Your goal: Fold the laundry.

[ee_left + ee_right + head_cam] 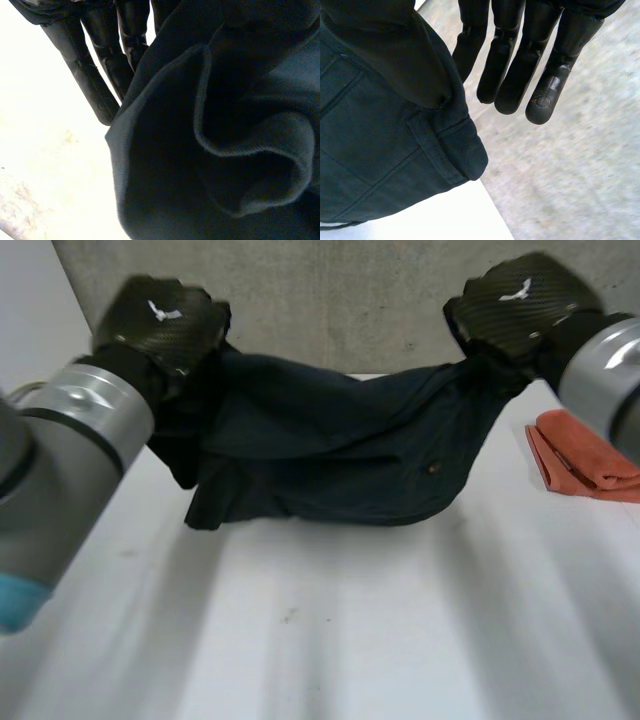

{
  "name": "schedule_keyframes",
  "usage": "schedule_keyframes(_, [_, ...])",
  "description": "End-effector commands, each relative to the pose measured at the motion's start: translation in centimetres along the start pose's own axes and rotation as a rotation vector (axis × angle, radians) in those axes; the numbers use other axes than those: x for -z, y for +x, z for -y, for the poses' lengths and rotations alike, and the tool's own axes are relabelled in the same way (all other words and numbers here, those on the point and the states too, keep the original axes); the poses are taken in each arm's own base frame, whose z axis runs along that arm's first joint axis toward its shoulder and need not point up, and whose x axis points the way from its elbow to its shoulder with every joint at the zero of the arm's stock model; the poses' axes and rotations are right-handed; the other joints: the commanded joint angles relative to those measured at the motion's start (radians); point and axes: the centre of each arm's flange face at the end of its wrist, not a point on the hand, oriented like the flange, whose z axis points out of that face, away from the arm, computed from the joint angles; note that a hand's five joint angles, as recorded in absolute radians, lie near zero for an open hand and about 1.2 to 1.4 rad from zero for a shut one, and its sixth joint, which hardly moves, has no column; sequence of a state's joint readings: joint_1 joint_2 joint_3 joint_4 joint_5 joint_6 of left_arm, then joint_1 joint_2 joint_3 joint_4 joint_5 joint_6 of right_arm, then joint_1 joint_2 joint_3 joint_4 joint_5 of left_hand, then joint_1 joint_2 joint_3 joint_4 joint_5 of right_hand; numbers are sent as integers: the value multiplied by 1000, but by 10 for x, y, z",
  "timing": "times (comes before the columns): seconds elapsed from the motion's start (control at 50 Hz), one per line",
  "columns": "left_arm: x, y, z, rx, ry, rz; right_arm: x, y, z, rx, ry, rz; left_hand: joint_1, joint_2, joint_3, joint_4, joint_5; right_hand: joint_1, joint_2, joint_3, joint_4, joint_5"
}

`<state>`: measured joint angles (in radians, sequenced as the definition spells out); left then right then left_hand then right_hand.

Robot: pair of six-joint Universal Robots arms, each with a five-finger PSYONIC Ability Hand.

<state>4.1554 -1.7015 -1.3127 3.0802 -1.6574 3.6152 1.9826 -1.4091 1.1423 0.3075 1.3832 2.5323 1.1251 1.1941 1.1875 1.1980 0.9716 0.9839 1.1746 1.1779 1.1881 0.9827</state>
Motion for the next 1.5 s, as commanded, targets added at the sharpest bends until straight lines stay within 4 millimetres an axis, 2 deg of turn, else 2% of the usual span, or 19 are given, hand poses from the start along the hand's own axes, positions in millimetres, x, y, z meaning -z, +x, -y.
schedule_keyframes(0.02, [-55, 8, -67, -136, -139, -8, -67, -21, -43, -32, -66, 57, 271, 202, 209, 198, 250, 412, 222, 218, 208, 239])
schedule_keyframes(0.1, [-95, -1, -68, -171, -23, 84, -105, -11, -46, -139, 33, -49, 271, 202, 209, 198, 250, 412, 222, 218, 208, 239])
schedule_keyframes(0.2, [-129, -36, -26, -156, 318, 297, -129, 21, -21, -364, 320, -209, 271, 202, 209, 198, 250, 412, 222, 218, 208, 239])
schedule_keyframes(0.3, [-127, -54, 13, -104, 554, 382, -130, 44, 6, -476, 570, -273, 271, 202, 209, 198, 250, 412, 222, 218, 208, 239])
schedule_keyframes(0.4, [-118, -47, 0, -36, 475, 308, -119, 35, 6, -421, 509, -249, 271, 202, 209, 198, 250, 412, 222, 218, 208, 239])
schedule_keyframes(0.54, [-96, -18, -60, 33, 200, 159, -103, -2, -33, -222, 238, -142, 271, 202, 209, 198, 250, 412, 222, 218, 208, 239])
schedule_keyframes(0.62, [-75, 3, -99, 40, 20, 73, -85, -36, -75, -53, 5, -17, 271, 202, 209, 198, 250, 412, 222, 218, 208, 239])
schedule_keyframes(0.64, [-64, 12, -116, 39, -64, 33, -73, -51, -93, 4, -97, 53, 271, 202, 209, 198, 250, 412, 222, 218, 208, 239])
schedule_keyframes(0.72, [-37, 28, -147, 37, -249, -60, -41, -86, -133, 75, -301, 230, 271, 202, 209, 198, 250, 412, 222, 218, 208, 239])
schedule_keyframes(0.76, [-29, 35, -156, 38, -312, -94, -30, -95, -143, 65, -354, 274, 271, 202, 209, 198, 250, 412, 222, 218, 208, 239])
schedule_keyframes(0.78, [-26, 36, -158, 38, -335, -103, -26, -99, -148, 58, -373, 291, 271, 202, 209, 198, 250, 412, 222, 218, 208, 239])
schedule_keyframes(0.86, [-17, 40, -162, 38, -392, -137, -14, -111, -163, 43, -417, 324, -150, -219, -213, -223, -171, 412, 222, 218, 208, 239])
schedule_keyframes(0.96, [-20, 32, -153, 41, -372, -116, -19, -111, -166, -20, -390, 269, -843, -912, -905, -915, -864, 412, 222, 218, 208, 239])
schedule_keyframes(0.98, [-20, 32, -152, 42, -370, -116, -19, -110, -166, -44, -390, 260, -864, -933, -927, -937, -885, 412, 222, 218, 208, 239])
schedule_keyframes(1.1, [-3, 30, -141, 49, -356, -111, -24, -106, -164, -311, -400, 198, -871, -939, -933, -943, -892, 412, 222, 218, 208, 239])
schedule_keyframes(1.18, [26, 31, -135, 53, -360, -117, -26, -105, -164, -394, -392, 167, -859, -928, -921, -932, -880, 412, 222, 218, 208, 239])
schedule_keyframes(1.24, [43, 32, -135, 54, -369, -124, -26, -105, -165, -405, -383, 158, -809, -878, -872, -882, -830, 412, 222, 218, 208, 239])
schedule_keyframes(1.36, [85, 51, -140, 47, -411, -204, -28, -105, -165, -400, -364, 149, -492, -561, -554, -565, -513, 412, 222, 218, 208, 239])
schedule_keyframes(1.5, [98, 63, -161, 43, -500, -252, -28, -106, -165, -401, -361, 155, -492, -561, -554, -565, -513, 412, 222, 218, 208, 239])
